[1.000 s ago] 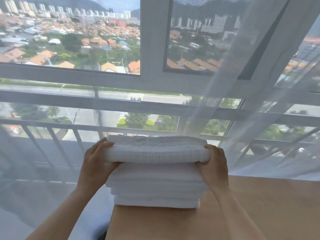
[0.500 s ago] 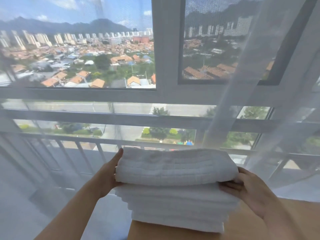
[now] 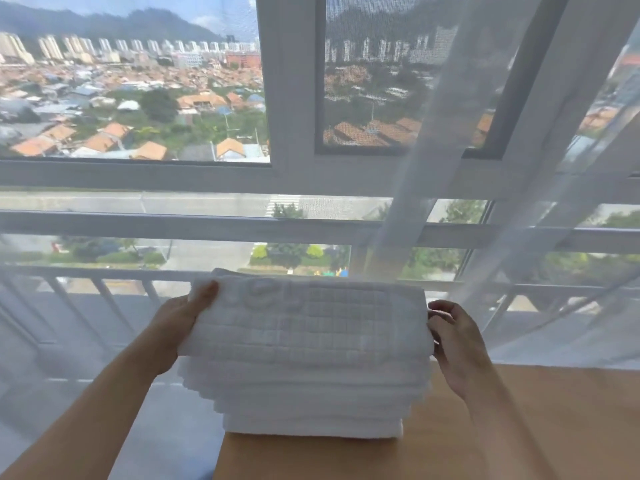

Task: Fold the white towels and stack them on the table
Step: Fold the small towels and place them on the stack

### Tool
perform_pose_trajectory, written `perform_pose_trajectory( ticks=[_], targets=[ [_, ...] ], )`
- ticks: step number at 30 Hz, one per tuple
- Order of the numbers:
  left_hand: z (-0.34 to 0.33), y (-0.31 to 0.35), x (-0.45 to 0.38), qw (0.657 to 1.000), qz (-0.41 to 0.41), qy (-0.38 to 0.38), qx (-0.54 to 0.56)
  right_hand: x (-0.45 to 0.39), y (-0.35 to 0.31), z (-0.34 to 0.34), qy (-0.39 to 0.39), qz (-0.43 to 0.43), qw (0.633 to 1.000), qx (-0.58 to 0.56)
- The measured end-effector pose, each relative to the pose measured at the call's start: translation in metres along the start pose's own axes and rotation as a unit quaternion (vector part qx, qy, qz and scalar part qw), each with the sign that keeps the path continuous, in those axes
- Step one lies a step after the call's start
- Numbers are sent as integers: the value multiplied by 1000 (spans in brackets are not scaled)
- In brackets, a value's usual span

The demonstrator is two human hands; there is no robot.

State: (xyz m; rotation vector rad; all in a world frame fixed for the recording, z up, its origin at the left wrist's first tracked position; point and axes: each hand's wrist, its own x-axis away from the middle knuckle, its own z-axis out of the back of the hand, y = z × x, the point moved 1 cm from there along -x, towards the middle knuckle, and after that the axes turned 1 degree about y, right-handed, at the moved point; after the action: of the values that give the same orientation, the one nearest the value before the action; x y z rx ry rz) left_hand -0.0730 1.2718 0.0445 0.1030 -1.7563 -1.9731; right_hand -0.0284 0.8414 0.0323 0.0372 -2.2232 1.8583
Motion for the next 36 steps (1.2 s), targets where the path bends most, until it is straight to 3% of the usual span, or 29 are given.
perform_pose_trajectory(
  ticks=[4, 8, 13, 17, 19, 22, 26, 32, 36],
  targets=[
    [-8, -18, 4, 995, -20, 0, -95, 2, 3, -16, -35, -98, 994, 45],
    [-13, -6, 6, 995, -74, 0, -70, -4, -3, -32, 3, 9, 974, 228],
    [-13, 2, 14, 995, -88, 0, -54, -9, -9, -29, 44, 66, 977, 197],
    [-20, -18, 14, 995, -31, -3, -96, -10, 9, -27, 80, 30, 952, 295],
    [-20, -18, 13, 996, -33, 15, -84, -9, 9, -28, 81, 24, 943, 321],
    [-23, -7, 16, 996, -55, -22, -59, -10, 1, -30, 72, 55, 929, 358],
    [-13, 4, 12, 988, -125, 30, -90, -9, -4, -31, 74, 117, 940, 312],
    [-22, -20, 1, 973, -59, 61, -214, -13, 16, -36, 79, 78, 926, 360],
    [-24, -10, -7, 971, -62, 88, -211, -20, 10, -33, 96, 81, 925, 359]
  ],
)
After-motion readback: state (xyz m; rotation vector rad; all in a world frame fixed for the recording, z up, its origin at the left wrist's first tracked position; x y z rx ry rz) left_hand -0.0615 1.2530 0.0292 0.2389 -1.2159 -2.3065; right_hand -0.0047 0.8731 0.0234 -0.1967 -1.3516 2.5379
